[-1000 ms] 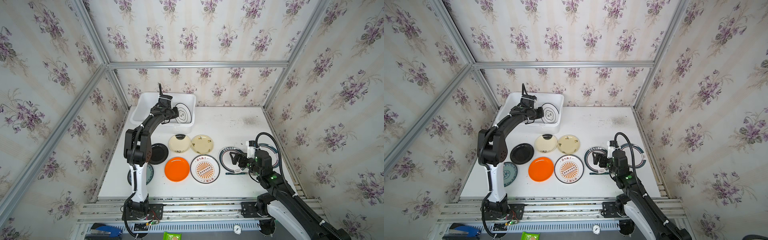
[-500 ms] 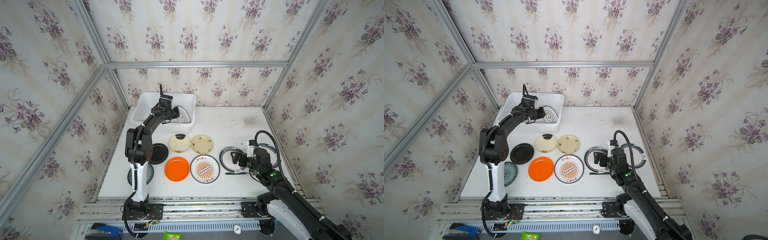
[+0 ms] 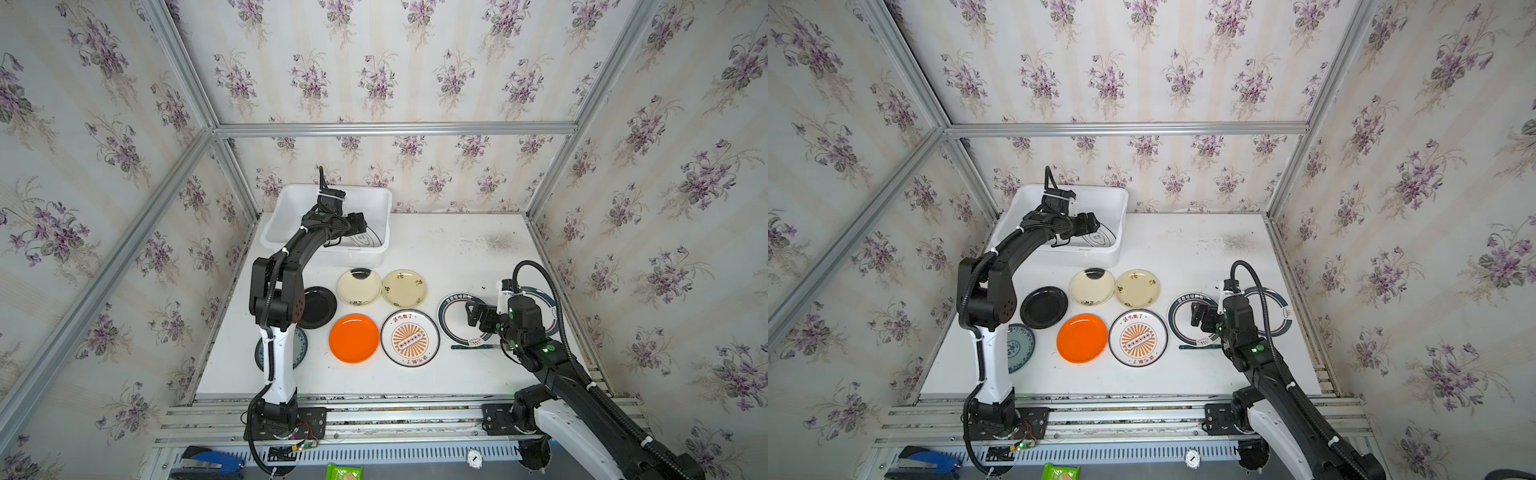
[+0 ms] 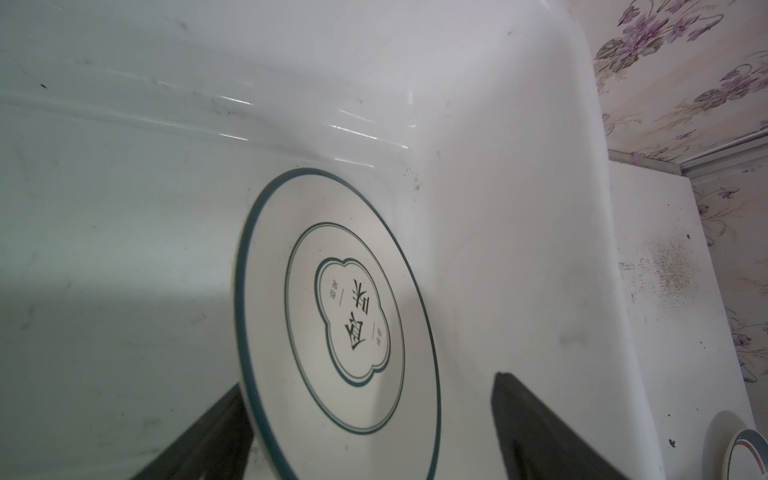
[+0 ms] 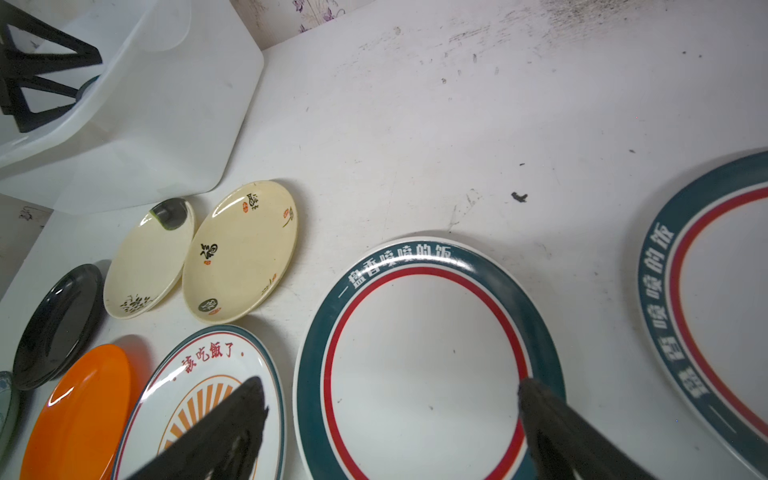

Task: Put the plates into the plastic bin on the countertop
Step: 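Open and withdraw left gripper from bin while right gripper moves to red-teal plate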

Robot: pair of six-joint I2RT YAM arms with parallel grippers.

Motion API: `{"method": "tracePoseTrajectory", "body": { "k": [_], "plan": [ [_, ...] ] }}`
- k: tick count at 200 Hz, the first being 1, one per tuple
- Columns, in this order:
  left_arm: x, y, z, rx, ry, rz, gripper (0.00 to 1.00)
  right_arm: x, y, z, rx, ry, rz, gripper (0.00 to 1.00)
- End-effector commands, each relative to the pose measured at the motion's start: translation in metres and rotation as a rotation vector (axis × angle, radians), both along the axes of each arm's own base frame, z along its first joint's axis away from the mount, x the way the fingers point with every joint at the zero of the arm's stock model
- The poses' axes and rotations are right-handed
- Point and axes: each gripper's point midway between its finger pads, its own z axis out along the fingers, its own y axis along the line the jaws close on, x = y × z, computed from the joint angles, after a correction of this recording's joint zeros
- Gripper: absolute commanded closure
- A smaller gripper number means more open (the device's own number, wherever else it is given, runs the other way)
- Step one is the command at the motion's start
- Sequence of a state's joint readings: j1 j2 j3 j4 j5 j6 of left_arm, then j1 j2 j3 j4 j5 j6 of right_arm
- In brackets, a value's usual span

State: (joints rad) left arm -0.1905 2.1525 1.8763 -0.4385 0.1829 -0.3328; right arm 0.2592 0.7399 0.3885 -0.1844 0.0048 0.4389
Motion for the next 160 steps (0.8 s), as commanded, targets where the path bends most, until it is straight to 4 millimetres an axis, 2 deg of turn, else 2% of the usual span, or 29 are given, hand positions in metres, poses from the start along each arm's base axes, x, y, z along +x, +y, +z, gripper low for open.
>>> {"method": "tracePoseTrajectory", "body": {
  "k": [1, 84, 98, 129, 160],
  "plan": [
    [0.002, -0.001, 0.014, 0.003, -0.039, -0.008, 0.00, 0.001, -0.015, 0.003, -0.048, 0.012, -0.073, 0.03],
    [-0.007, 0.009, 0.026, 0.044, -0.039, 0.017, 0.00, 0.002, -0.024, 0.026, -0.103, 0.000, -0.097, 0.01],
    [-0.012, 0.009, 0.033, 0.033, -0.044, 0.014, 0.00, 0.000, -0.029, 0.029, -0.129, 0.011, -0.110, 0.01],
    [-0.030, 0.002, 0.070, 0.009, -0.107, 0.001, 0.00, -0.008, -0.051, 0.034, -0.219, 0.049, -0.192, 0.01],
    [-0.063, -0.009, 0.109, -0.009, -0.215, -0.010, 0.00, -0.019, -0.070, 0.032, -0.281, 0.107, -0.266, 0.01]
  ]
}}
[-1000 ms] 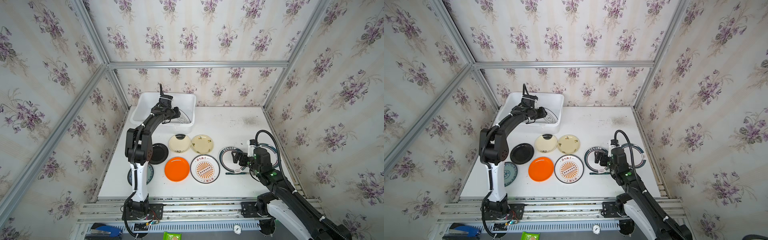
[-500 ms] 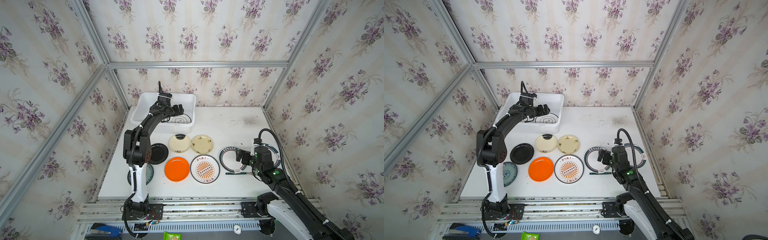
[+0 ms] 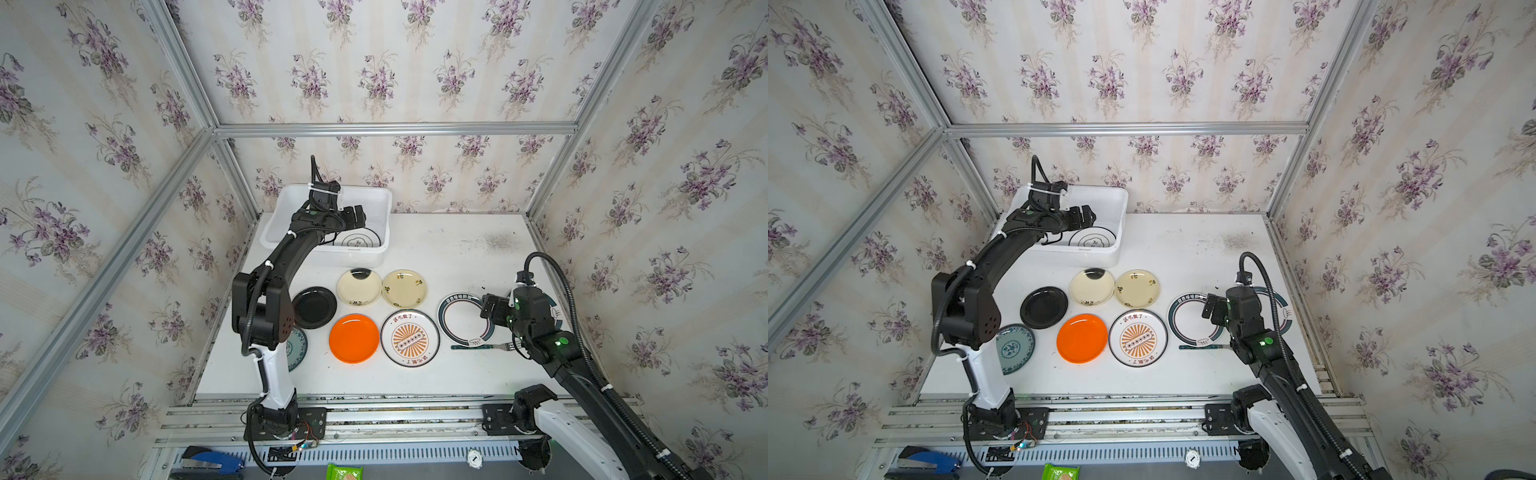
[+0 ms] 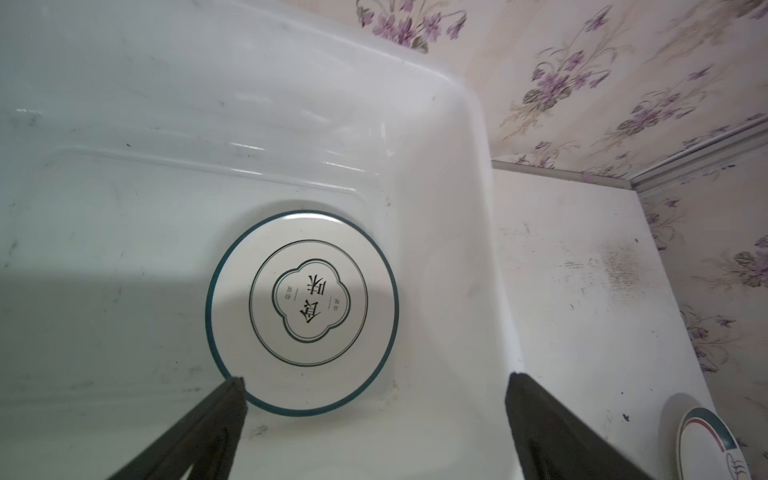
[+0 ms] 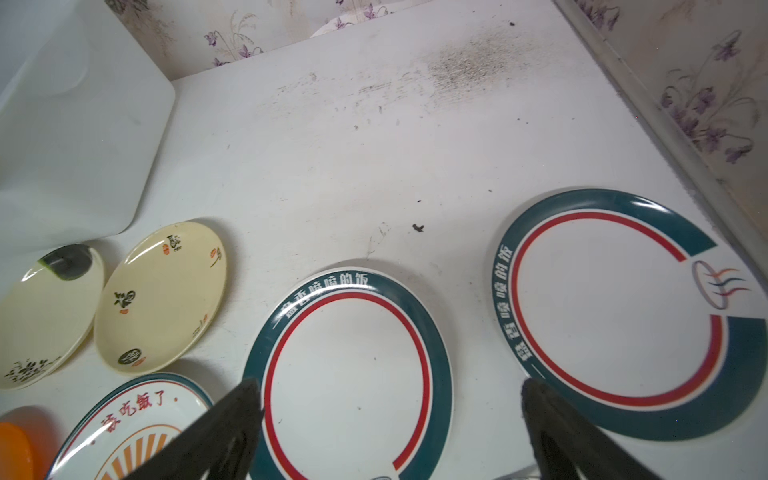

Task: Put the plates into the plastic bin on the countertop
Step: 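Open and withdraw left gripper from bin while right gripper moves to red-teal plate, then lower right gripper over red-teal plate while left gripper hovers over orange plate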

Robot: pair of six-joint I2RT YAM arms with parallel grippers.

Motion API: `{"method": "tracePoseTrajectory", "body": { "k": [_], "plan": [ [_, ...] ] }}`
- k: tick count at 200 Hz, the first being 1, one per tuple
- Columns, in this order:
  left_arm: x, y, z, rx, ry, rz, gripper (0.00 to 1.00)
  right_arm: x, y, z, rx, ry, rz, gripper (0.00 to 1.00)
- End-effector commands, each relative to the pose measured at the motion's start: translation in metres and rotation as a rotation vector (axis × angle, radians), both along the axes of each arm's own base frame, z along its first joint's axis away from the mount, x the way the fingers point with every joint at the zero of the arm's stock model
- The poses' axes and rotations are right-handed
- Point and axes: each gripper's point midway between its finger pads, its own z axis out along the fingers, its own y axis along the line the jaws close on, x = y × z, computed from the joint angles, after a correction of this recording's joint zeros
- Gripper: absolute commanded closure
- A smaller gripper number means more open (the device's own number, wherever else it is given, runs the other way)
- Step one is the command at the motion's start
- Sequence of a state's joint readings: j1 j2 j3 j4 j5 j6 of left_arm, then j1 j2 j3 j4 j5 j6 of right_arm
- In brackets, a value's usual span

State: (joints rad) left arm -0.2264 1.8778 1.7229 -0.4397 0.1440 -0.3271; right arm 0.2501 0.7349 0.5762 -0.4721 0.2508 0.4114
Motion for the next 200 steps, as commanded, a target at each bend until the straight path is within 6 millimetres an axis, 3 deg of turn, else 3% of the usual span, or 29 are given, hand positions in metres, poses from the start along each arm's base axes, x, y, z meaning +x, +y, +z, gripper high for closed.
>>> {"method": "tracePoseTrajectory", "body": {
  "k": [1, 18, 33, 73, 107, 141, 168, 200],
  "plan": [
    [-0.016, -0.006, 0.029, -0.017, -0.096, -0.001, 0.00, -0.012, -0.024, -0.002, -0.087, 0.059, -0.091, 0.01],
    [-0.040, -0.008, 0.040, -0.039, -0.145, 0.011, 0.00, -0.024, -0.047, 0.004, -0.133, 0.070, -0.193, 0.01],
    [-0.066, -0.007, 0.046, -0.088, -0.200, 0.027, 0.00, -0.032, -0.055, 0.005, -0.110, 0.061, -0.227, 0.01],
    [-0.142, -0.009, 0.069, -0.175, -0.416, 0.027, 0.00, -0.050, -0.066, -0.023, 0.089, 0.130, -0.321, 0.01],
    [-0.188, -0.013, 0.054, -0.189, -0.436, -0.002, 0.00, -0.050, -0.078, -0.034, 0.223, 0.160, -0.420, 0.01],
    [-0.222, -0.014, 0.033, -0.230, -0.445, -0.046, 0.00, -0.055, -0.103, -0.046, 0.176, 0.189, -0.553, 0.03],
    [-0.238, -0.017, 0.009, -0.229, -0.421, -0.095, 0.00, -0.056, -0.108, -0.052, 0.168, 0.202, -0.582, 0.03],
    [-0.247, -0.026, 0.000, -0.172, -0.468, -0.193, 0.00, -0.054, -0.110, -0.064, 0.207, 0.218, -0.583, 0.05]
  ]
}}
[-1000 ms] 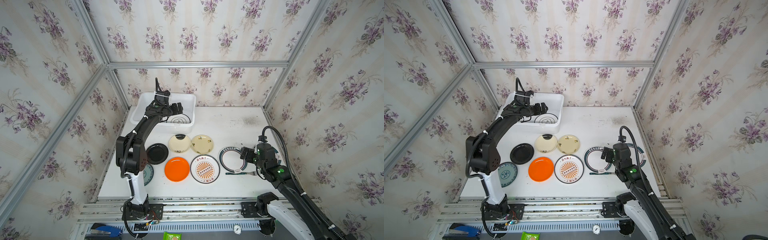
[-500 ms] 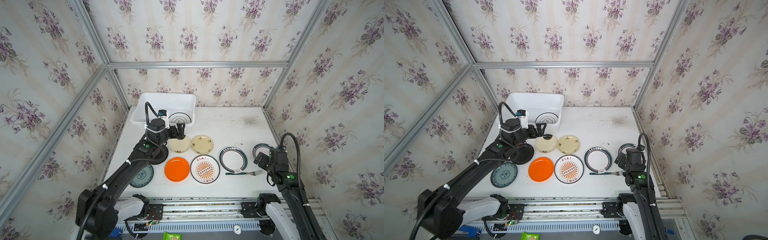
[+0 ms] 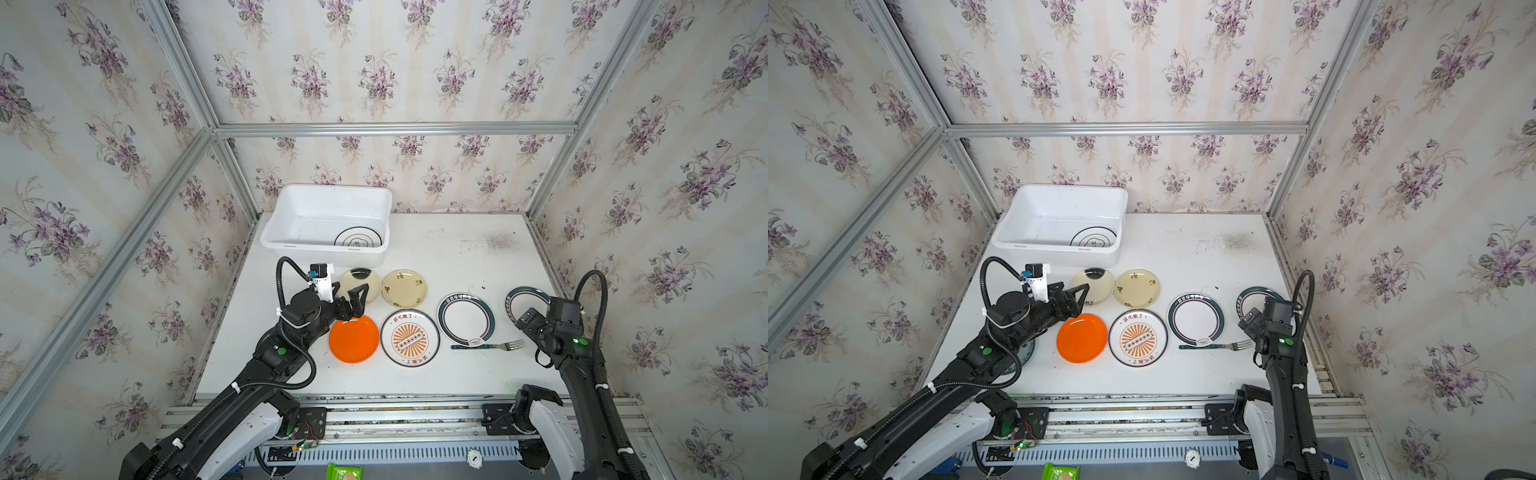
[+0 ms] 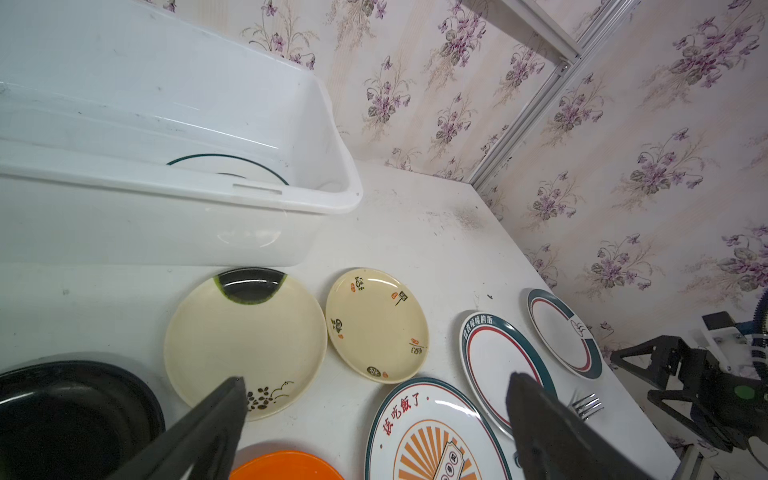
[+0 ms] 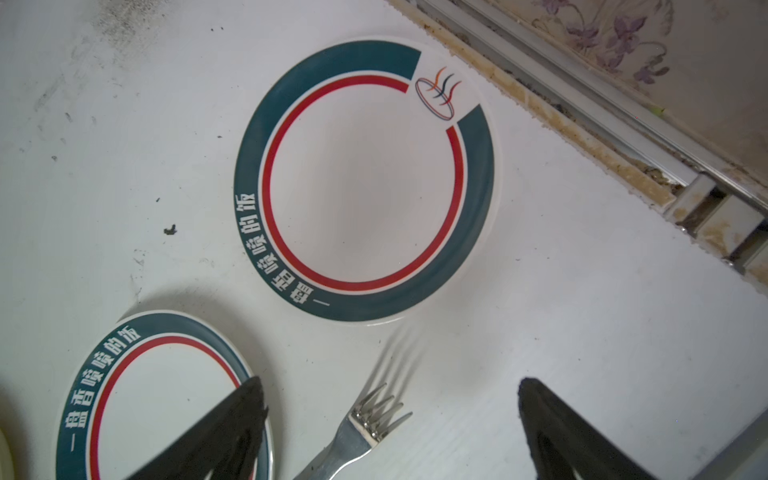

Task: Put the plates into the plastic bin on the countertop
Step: 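Lower right gripper over red-teal plate while left gripper hovers over orange plate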

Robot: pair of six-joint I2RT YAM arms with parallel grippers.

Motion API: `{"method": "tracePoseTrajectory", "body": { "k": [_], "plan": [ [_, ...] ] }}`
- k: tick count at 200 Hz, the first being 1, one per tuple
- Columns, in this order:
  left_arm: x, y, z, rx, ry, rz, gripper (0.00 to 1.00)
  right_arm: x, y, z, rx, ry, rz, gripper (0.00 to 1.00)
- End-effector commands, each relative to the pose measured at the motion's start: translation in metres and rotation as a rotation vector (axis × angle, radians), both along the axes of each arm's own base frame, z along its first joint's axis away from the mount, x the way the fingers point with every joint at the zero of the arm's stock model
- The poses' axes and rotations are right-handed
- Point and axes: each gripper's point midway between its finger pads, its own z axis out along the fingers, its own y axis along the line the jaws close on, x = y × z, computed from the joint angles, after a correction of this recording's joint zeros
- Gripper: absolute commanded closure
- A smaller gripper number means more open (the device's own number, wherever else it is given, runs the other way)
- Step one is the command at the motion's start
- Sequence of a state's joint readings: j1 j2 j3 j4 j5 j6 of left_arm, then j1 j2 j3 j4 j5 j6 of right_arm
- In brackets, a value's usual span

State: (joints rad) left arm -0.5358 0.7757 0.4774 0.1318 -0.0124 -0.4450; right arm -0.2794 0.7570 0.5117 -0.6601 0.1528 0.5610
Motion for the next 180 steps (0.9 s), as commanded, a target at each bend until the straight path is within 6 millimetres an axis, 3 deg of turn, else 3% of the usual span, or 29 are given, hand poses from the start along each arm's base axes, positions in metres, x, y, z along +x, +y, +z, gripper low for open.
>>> {"method": "tracePoseTrajectory", "body": {
  "k": [1, 45, 104, 180],
  "plan": [
    [-0.003, -0.009, 0.009, 0.029, -0.103, -0.072, 0.00, 0.008, -0.004, -0.001, 0.024, -0.034, -0.017, 0.05],
    [-0.011, -0.027, 0.005, 0.033, -0.179, -0.191, 0.00, 0.014, 0.000, -0.017, 0.117, -0.058, -0.026, 0.10],
    [-0.015, -0.020, -0.011, 0.067, -0.182, -0.173, 0.00, 0.017, 0.003, -0.028, 0.183, -0.113, -0.082, 0.16],
    [-0.015, -0.019, -0.011, 0.054, -0.174, -0.165, 0.00, 0.017, -0.007, -0.027, 0.137, -0.073, -0.088, 0.19]
  ]
}}
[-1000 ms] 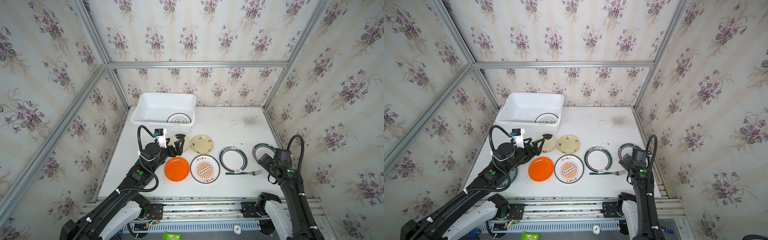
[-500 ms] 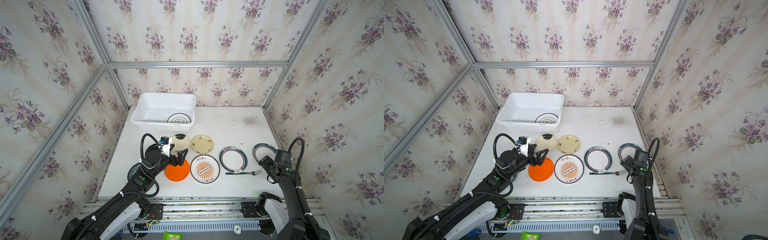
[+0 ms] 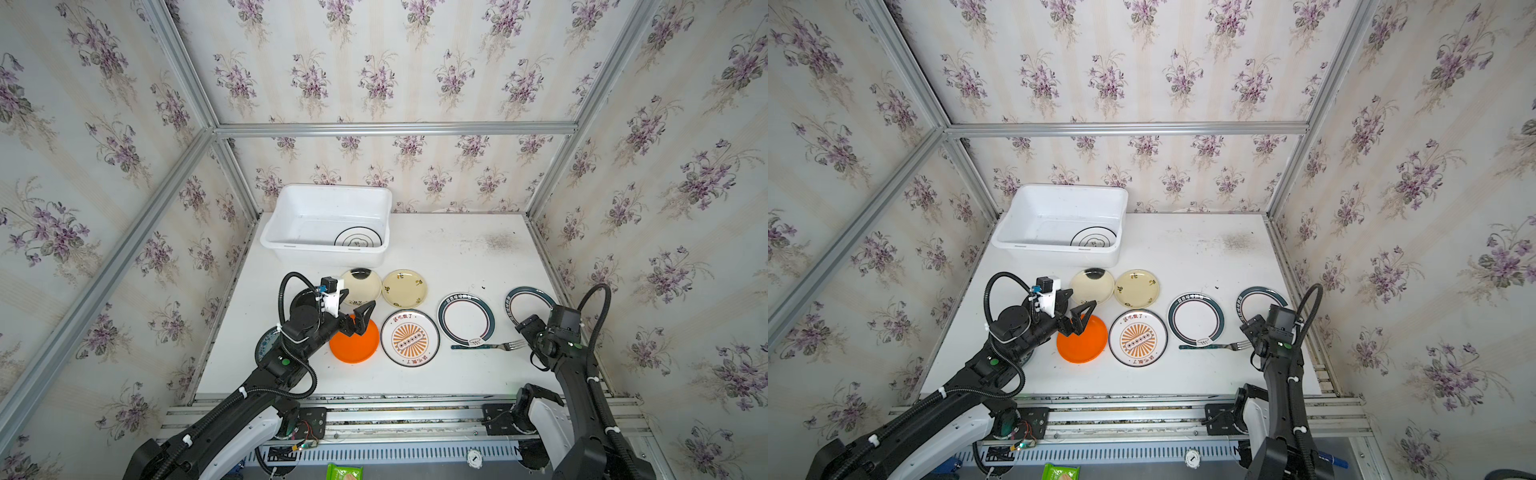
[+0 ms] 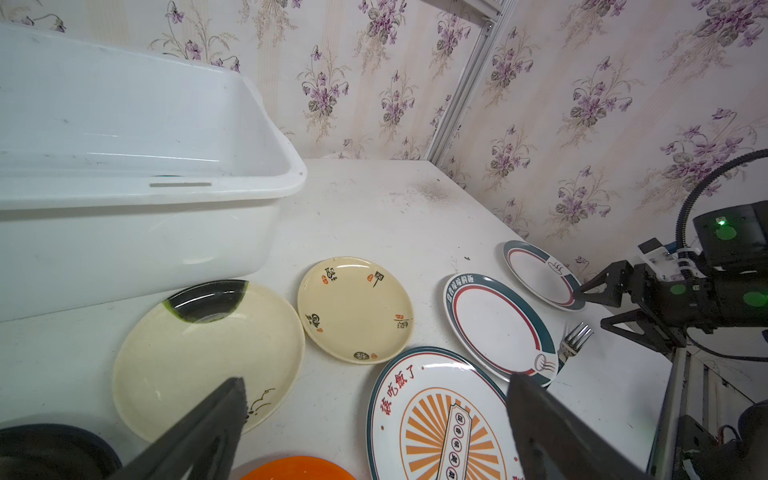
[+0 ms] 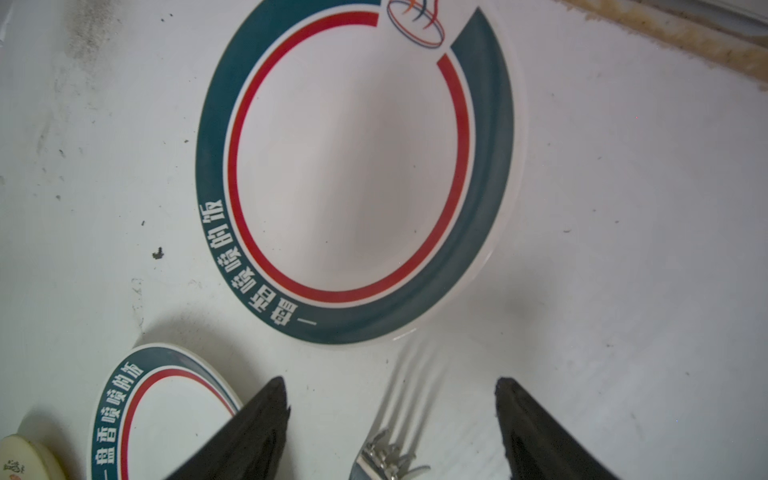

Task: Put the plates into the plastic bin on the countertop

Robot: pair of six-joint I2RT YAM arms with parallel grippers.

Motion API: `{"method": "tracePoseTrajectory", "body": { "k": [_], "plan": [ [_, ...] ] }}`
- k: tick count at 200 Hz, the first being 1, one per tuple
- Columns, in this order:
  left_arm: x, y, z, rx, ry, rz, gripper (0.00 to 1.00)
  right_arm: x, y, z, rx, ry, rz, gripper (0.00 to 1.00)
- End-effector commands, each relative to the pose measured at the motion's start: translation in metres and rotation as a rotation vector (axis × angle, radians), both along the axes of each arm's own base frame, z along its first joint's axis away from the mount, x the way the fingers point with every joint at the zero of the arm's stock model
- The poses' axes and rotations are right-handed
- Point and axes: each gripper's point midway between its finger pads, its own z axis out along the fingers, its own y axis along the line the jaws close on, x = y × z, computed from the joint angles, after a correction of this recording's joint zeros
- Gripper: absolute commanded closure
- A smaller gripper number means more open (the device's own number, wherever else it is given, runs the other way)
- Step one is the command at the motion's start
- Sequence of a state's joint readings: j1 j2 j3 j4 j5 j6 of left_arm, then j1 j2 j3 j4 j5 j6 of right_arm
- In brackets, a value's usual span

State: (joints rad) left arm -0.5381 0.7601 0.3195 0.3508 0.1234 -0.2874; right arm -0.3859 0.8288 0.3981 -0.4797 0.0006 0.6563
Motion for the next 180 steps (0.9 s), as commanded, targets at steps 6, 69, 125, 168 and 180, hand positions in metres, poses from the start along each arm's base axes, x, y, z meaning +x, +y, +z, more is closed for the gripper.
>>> {"method": "tracePoseTrajectory", "body": {
  "k": [6, 69, 125, 168, 180],
  "plan": [
    [0.002, -0.001, 0.009, -0.013, -0.035, 0.001, 0.00, 0.011, -0.008, 0.008, -0.029, -0.011, 0.019, 0.19],
    [0.003, 0.001, 0.006, -0.010, -0.023, 0.014, 0.00, 0.050, -0.006, 0.007, 0.042, 0.039, 0.151, 0.22],
    [0.006, 0.006, 0.002, 0.006, -0.014, 0.047, 0.00, 0.082, -0.014, 0.005, 0.063, 0.015, 0.167, 0.22],
    [0.006, 0.009, 0.002, 0.009, -0.010, 0.063, 0.00, 0.101, -0.016, 0.003, 0.093, -0.003, 0.171, 0.25],
    [0.006, 0.012, 0.003, 0.011, -0.009, 0.076, 0.00, 0.104, -0.017, 0.000, 0.095, 0.002, 0.168, 0.25]
  ]
}}
